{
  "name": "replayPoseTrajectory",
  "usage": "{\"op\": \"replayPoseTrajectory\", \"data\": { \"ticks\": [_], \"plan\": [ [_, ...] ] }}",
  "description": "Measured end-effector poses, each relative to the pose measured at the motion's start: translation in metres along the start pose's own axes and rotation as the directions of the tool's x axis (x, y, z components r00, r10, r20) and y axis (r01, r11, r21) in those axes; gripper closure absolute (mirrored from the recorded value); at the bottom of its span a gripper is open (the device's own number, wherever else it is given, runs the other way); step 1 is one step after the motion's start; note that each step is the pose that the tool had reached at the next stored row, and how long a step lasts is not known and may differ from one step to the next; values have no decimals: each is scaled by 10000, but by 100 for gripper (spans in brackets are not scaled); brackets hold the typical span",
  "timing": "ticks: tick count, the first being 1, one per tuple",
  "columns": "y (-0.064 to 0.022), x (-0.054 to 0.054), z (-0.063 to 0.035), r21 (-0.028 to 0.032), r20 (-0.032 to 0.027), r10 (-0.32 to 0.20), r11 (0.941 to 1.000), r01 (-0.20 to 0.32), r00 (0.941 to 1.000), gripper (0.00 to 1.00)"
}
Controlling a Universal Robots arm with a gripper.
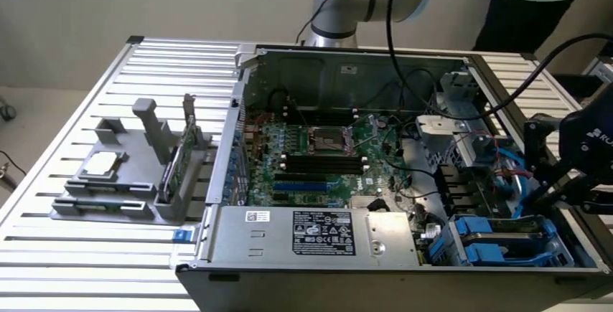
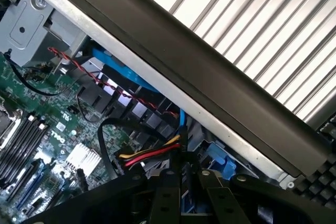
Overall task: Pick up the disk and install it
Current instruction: 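Insert the first disk wire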
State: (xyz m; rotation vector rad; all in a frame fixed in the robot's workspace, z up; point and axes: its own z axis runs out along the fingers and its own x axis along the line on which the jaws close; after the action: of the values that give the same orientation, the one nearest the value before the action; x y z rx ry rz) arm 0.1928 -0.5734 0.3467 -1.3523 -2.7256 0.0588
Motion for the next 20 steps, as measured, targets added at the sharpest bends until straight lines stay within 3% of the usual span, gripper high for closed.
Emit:
{"op": "replayPoseTrajectory", "data": {
  "ticks": [2,6,12,20],
  "plan": [
    [-16,3,-53,-28,-37,23,10000,-23,10000,83],
    [-55,-20,-127,-31,-39,55,10000,-56,10000,83],
    [-139,-65,-125,-32,-41,88,10000,-88,10000,83],
    [-329,68,-80,-16,-14,165,9999,-165,9999,83]
  ]
}}
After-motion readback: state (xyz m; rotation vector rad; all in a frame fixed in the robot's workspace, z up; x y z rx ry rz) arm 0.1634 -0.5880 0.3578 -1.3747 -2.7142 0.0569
